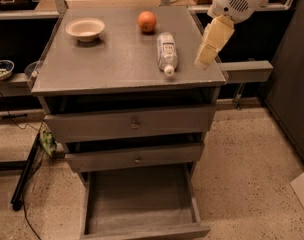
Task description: Place blue plastic bottle into bottom drawer
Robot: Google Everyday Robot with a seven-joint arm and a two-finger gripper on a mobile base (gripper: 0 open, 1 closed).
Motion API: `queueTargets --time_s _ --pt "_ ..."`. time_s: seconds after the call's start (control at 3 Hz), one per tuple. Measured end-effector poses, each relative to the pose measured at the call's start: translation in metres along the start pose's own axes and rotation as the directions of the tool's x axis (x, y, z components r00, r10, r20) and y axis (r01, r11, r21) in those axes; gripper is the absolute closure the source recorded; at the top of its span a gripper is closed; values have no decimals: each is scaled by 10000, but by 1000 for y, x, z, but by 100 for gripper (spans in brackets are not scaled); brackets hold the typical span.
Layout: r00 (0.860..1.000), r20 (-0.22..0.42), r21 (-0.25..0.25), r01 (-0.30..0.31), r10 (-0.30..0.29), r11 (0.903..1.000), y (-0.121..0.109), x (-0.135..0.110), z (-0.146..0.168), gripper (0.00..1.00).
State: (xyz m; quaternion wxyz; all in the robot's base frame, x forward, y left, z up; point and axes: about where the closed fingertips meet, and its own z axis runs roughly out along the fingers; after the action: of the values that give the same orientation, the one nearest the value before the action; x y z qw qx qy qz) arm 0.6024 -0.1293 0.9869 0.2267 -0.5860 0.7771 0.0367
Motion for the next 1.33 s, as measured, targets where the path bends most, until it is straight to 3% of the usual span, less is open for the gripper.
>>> queueTargets --time_s 0.33,1.0,1.33 --pt "9997 196 -127 -175 178 9998 -3 0 6 0" --pt "9965 -359 -247 -763 754 9968 -18 -9 25 0" --pt "9708 -1754 -74 -1677 1638 9858 -29 -6 39 0"
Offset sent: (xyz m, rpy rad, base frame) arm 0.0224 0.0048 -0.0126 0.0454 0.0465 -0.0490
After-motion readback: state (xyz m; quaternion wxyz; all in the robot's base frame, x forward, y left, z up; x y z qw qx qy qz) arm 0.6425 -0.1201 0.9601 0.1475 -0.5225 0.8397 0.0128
